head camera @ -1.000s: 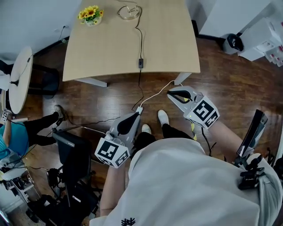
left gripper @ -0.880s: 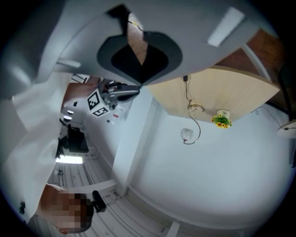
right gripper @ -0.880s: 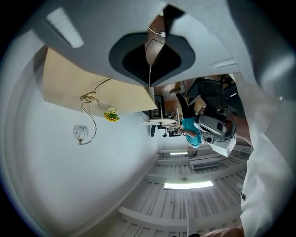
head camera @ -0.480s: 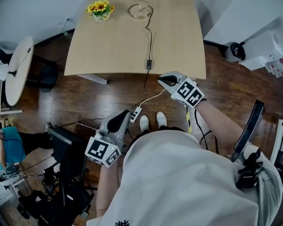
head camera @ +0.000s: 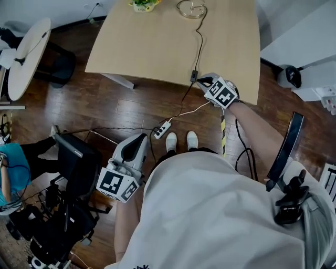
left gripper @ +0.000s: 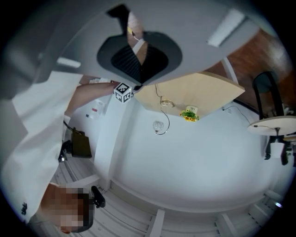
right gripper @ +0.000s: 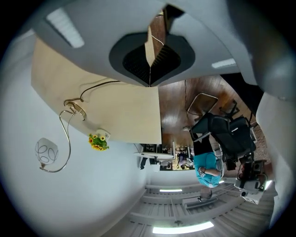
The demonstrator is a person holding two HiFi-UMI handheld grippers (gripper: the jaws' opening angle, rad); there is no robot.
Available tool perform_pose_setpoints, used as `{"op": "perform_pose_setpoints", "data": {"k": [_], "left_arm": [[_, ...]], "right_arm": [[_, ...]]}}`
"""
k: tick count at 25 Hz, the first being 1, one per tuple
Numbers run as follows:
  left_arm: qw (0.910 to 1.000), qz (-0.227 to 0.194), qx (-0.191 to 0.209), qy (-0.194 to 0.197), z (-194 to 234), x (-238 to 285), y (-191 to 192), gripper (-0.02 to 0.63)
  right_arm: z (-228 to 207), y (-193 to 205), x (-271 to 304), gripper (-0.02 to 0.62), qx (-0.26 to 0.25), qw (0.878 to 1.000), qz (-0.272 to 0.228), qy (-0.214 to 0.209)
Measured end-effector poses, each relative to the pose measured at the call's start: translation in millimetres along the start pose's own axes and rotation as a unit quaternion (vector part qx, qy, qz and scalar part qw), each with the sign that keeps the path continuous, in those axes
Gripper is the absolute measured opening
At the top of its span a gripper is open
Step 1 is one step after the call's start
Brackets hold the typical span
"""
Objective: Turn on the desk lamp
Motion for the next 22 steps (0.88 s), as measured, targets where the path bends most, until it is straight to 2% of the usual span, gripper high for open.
{"op": "perform_pose_setpoints", "data": {"k": [8, 22], "left_arm": [[0.9993, -0.001, -0.021, -0.031, 6.8, -14.2, 5.4, 0.015], [0.9981, -0.003, -0.036, -0.049, 8.8, -20.8, 15.9, 0.015]], "right_arm": [[-15.2, 0.9, 30.4, 0.003, -0.036, 0.998, 0.048, -0.005], [-13.2, 16.0, 54.9, 0.003, -0.072, 0.993, 0.093, -0.013]]}}
Point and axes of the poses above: the fingertips, and each gripper's own axes: x forward along the fingers, z to its left, y out of its underside, the point moved 1 cm from there along -x, backward along the fingers, and after that the axes turned 4 degrees about y, right-handed, at the moved point
